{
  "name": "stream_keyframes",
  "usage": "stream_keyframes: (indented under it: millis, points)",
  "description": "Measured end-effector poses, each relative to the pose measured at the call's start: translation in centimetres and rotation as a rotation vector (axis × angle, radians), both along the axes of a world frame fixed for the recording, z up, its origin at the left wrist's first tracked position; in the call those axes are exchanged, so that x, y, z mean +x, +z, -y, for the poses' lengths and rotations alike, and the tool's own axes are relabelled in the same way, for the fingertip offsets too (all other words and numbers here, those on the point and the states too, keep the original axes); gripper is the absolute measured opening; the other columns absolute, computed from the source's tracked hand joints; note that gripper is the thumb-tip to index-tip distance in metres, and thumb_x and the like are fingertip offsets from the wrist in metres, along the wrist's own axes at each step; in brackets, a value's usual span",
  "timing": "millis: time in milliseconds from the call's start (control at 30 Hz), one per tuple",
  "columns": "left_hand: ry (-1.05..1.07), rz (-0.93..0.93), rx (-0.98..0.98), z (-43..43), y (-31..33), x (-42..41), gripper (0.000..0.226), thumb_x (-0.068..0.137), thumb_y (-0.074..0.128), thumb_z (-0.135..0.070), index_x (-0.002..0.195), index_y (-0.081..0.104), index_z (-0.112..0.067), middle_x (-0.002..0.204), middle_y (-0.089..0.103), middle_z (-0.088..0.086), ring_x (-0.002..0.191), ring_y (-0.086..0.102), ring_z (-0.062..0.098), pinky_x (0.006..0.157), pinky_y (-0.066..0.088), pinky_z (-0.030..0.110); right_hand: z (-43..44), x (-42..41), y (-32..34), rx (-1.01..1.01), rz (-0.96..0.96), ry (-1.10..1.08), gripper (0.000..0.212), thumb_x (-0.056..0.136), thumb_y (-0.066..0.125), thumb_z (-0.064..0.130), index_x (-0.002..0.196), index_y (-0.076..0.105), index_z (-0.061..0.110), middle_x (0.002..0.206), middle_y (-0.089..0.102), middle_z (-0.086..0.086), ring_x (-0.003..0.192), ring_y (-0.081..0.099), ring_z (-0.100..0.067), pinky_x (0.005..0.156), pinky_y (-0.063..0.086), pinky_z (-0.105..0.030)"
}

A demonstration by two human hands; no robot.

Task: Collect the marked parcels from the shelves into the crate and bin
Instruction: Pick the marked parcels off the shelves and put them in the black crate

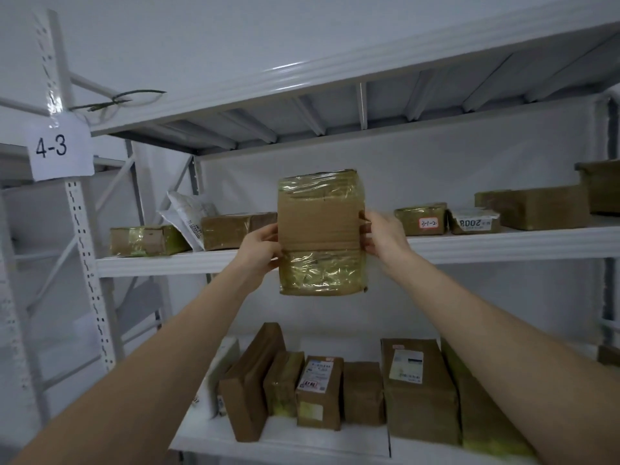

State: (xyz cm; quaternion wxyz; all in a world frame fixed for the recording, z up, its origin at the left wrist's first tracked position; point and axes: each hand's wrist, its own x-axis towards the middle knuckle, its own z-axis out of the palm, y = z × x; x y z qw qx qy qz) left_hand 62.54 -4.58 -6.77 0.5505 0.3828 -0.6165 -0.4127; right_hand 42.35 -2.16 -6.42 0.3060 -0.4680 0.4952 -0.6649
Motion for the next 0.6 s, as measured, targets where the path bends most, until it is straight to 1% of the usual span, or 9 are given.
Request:
stream_keyframes:
  millis: [67, 100, 167, 200, 267, 300, 367, 500, 600]
  points:
    - [-0.017, -0.074, -0.012, -0.5, -0.5, 0.4, 0.068, 0.075, 0.034, 0.028, 0.127, 0.055, -0.011, 0.105, 0.065, 0.005, 0.087, 0.063, 0.018, 0.069, 0.055, 0.027, -1.2, 0.3, 0.2, 0.026, 0.065, 0.086, 0.026, 0.097, 0.048, 0.038, 0.097, 0.065, 0.018, 0.097, 0.068, -0.004, 0.085, 0.065, -0.019, 0.077, 0.056, -0.033]
    - [-0.014, -0.103, -0.024, -0.6, -0.6, 0.6, 0.063, 0.076, 0.036, 0.028, 0.121, 0.057, -0.010, 0.107, 0.065, 0.007, 0.088, 0.063, 0.018, 0.069, 0.056, 0.027, -1.5, 0.3, 0.3, 0.037, 0.092, 0.120, 0.026, 0.099, 0.047, 0.037, 0.101, 0.062, 0.017, 0.093, 0.066, -0.002, 0.079, 0.063, -0.016, 0.068, 0.054, -0.027]
    - [-0.020, -0.132, -0.025, -0.5, -0.6, 1.1, 0.043, 0.083, 0.042, 0.022, 0.105, 0.060, -0.011, 0.108, 0.065, 0.011, 0.090, 0.063, 0.022, 0.085, 0.055, 0.037, -2.0, 0.1, 0.3, 0.057, 0.141, 0.121, 0.028, 0.100, 0.045, 0.039, 0.106, 0.059, 0.016, 0.089, 0.063, -0.002, 0.074, 0.062, -0.015, 0.061, 0.052, -0.026]
    - [-0.026, -0.134, -0.011, -0.4, -0.7, 1.4, 0.032, 0.087, 0.046, 0.015, 0.099, 0.059, -0.011, 0.106, 0.066, 0.011, 0.091, 0.063, 0.024, 0.091, 0.051, 0.041, -2.4, 0.2, 0.3, 0.065, 0.160, 0.111, 0.031, 0.099, 0.045, 0.043, 0.107, 0.059, 0.016, 0.090, 0.063, -0.004, 0.076, 0.062, -0.017, 0.064, 0.052, -0.028]
    - [-0.042, -0.146, 0.027, -0.2, -0.8, 2.0, 0.010, 0.095, 0.051, -0.005, 0.097, 0.060, -0.011, 0.102, 0.067, 0.010, 0.091, 0.063, 0.026, 0.093, 0.049, 0.040, -3.1, 0.7, 0.1, 0.098, 0.166, 0.096, 0.041, 0.095, 0.048, 0.052, 0.111, 0.060, 0.017, 0.098, 0.065, -0.008, 0.085, 0.064, -0.022, 0.078, 0.053, -0.035]
    - [-0.057, -0.146, 0.044, -0.3, -0.8, 2.4, 0.012, 0.096, 0.053, -0.018, 0.101, 0.061, -0.010, 0.102, 0.068, 0.008, 0.091, 0.064, 0.025, 0.092, 0.049, 0.039, -3.3, 1.0, -0.1, 0.126, 0.162, 0.085, 0.046, 0.092, 0.050, 0.057, 0.114, 0.061, 0.017, 0.102, 0.065, -0.008, 0.092, 0.064, -0.025, 0.087, 0.052, -0.039]
    - [-0.082, -0.140, 0.066, -0.5, -0.9, 3.3, 0.032, 0.095, 0.054, -0.038, 0.109, 0.063, -0.011, 0.096, 0.069, 0.003, 0.092, 0.064, 0.024, 0.091, 0.049, 0.037, -4.1, 2.1, -0.6, 0.175, 0.144, 0.080, 0.053, 0.088, 0.051, 0.062, 0.115, 0.060, 0.017, 0.107, 0.064, -0.008, 0.103, 0.062, -0.030, 0.100, 0.045, -0.046]
    - [-0.200, -0.103, 0.093, -1.3, -1.8, 5.0, 0.043, 0.092, 0.047, -0.056, 0.103, 0.067, -0.019, 0.096, 0.069, 0.002, 0.095, 0.063, 0.022, 0.094, 0.048, 0.037, -5.5, 3.6, -2.1, 0.263, 0.180, 0.095, 0.056, 0.082, 0.053, 0.069, 0.095, 0.060, 0.016, 0.104, 0.065, -0.008, 0.096, 0.062, -0.030, 0.101, 0.043, -0.046]
    - [-0.256, -0.082, 0.141, -1.7, -3.2, 6.0, 0.047, 0.090, 0.051, -0.055, 0.104, 0.068, -0.014, 0.094, 0.069, 0.004, 0.093, 0.063, 0.022, 0.098, 0.046, 0.041, -6.7, 4.2, -3.7, 0.333, 0.189, 0.109, 0.064, 0.076, 0.056, 0.074, 0.098, 0.058, 0.014, 0.120, 0.063, -0.008, 0.102, 0.061, -0.036, 0.101, 0.043, -0.050]
